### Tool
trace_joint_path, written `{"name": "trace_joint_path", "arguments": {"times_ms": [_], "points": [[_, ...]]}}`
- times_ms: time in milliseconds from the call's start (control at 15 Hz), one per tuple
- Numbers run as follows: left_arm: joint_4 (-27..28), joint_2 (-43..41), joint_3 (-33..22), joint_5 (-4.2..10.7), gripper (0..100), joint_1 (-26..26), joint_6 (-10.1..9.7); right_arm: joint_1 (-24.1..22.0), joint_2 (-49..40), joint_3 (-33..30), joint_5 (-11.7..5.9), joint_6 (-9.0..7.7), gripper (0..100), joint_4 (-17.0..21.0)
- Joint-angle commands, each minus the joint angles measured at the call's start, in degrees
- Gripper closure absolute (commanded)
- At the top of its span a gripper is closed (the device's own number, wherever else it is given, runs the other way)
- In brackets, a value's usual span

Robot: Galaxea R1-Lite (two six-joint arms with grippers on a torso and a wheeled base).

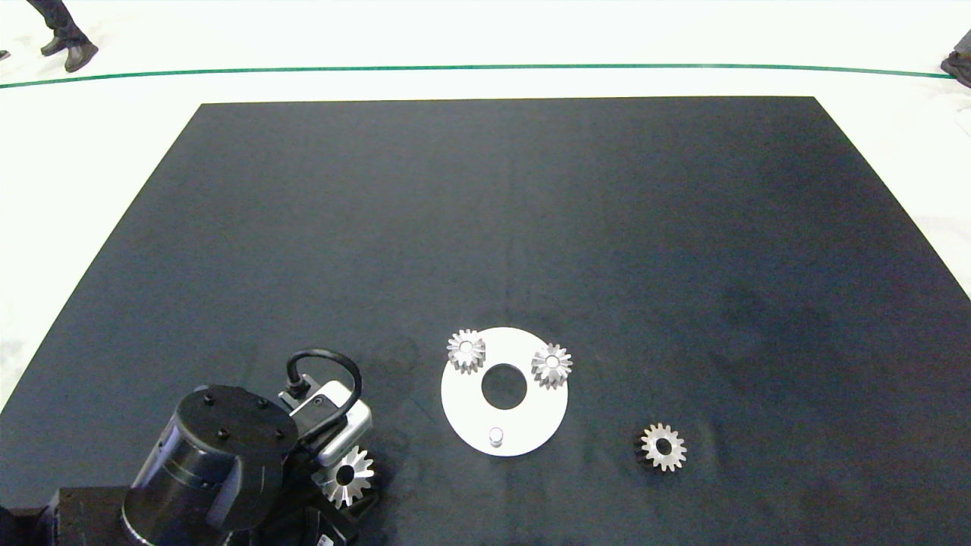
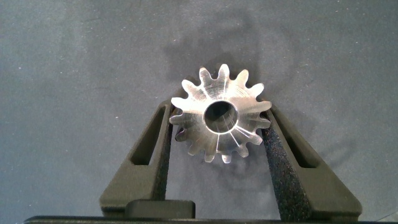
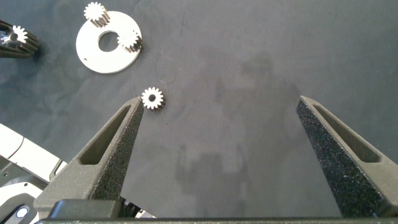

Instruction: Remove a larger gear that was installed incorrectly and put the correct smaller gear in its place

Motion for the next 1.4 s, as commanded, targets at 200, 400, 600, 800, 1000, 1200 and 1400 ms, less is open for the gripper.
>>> {"name": "trace_joint_path", "arguments": {"times_ms": [200,400,600,800,1000,1200,1400], "points": [[-0.51,0.6,1.05,0.19,72,-0.08,0.04,0.01,0.04,0.42,0.07,-0.2,0,0.11],[-0.86,0.52,1.57,0.19,0,-0.08,0.04,0.01,0.04,0.5,0.07,-0.56,0,0.11],[-0.95,0.25,1.13,0.19,0,0.0,-0.14,0.01,0.04,0.5,0.07,-0.56,0,0.11],[-0.69,-3.53,-0.27,0.45,0,0.09,-0.05,0.01,0.04,0.59,0.07,-0.73,0,0.11],[7.14,-12.23,-10.2,0.45,0,2.73,-0.14,-0.08,0.04,0.59,0.07,-0.73,0,0.11],[22.78,-17.85,-24.53,0.54,0,7.48,-8.58,-0.08,-0.05,0.86,-0.02,-0.99,0,0.2],[45.37,-17.94,-40.35,0.54,0,15.21,-13.15,-0.08,0.13,3.49,-0.02,-3.1,0,0.11]]}}
